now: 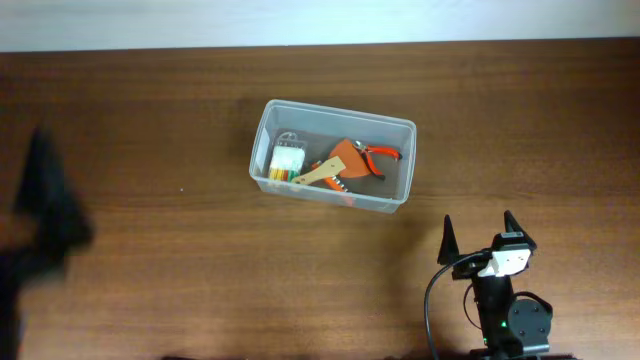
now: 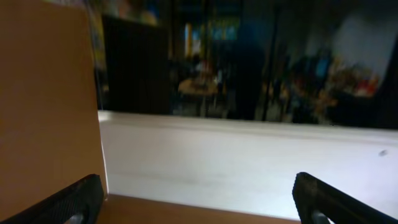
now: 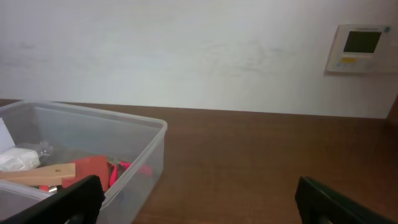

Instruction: Pack container

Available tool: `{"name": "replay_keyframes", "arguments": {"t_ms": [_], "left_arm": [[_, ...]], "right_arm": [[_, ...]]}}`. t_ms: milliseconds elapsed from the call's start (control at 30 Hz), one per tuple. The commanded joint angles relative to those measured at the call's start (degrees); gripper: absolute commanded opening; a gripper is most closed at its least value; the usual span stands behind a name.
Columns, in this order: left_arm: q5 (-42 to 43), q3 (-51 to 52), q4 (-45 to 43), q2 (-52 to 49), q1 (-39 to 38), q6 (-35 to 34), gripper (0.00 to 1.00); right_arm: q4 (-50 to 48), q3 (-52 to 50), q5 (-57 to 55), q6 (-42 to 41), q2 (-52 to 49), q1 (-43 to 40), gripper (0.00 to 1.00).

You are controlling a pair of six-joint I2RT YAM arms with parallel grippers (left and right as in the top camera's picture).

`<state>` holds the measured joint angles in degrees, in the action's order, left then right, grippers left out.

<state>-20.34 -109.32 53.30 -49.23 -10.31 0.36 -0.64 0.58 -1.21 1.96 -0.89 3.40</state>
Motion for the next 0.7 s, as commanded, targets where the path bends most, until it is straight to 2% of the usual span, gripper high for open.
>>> {"name": "replay_keyframes", "arguments": {"t_ms": [0,200,367,467,667], "left_arm": [[3.13,5.57,2.58,6.05,0.46,-0.42,0.99],[3.26,21.20,3.19,17.77,2.49,-0.46,0.99],[5.90,37.05,0.02,23.54,4.48,-7.08,0.99],[8.11,47.41,-6.32,25.66,5.51,-10.71,0.99],[11.19,66.16,-21.31,29.49,7.26,-11.26,0.99]], "right_arm": [[0.02,-0.26,0.55,0.15,0.68,-0.52,0.99],[0.02,-0.26,0.55,0.15,0.68,-0.52,0.99],[0.02,-0.26,0.55,0.15,0.68,-0.52,0.99],[0.02,-0.26,0.55,0.15,0.68,-0.52,0.99],[0.02,-0.26,0.55,0.15,0.68,-0.52,0.99]]}}
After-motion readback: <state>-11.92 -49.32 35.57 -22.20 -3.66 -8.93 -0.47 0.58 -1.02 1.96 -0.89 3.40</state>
